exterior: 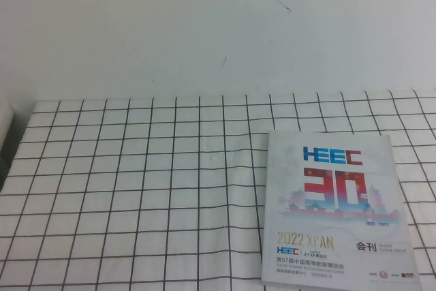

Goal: Close book
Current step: 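Close the open booklet and leave it lying on the table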

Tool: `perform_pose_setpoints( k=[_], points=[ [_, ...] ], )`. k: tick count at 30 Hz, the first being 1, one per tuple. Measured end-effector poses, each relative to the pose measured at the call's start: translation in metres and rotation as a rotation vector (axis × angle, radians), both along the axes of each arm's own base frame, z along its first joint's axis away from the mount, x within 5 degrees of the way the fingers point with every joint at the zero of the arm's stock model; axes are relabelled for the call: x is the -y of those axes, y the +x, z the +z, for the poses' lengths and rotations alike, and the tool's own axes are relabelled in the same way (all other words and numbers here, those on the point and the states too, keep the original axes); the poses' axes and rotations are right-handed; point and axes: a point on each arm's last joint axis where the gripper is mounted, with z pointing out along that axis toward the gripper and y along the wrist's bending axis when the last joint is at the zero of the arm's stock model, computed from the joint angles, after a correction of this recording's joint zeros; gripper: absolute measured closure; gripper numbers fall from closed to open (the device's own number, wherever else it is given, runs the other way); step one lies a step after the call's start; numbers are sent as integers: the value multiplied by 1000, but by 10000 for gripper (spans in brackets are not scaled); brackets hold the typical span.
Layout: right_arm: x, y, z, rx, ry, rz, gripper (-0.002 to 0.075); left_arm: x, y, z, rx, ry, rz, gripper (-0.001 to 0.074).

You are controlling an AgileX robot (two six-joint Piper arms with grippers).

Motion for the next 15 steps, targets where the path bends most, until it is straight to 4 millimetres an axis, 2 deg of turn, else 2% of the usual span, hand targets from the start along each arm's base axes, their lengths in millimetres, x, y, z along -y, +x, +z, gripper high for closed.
perform_pose_setpoints(
  k=[3,15],
  points=[
    [5,0,-15,-23,5,-99,729,0,0,0,0,0,0,738],
    [0,2,-14,29,-4,-58,729,0,0,0,3,4,0,738]
  ],
)
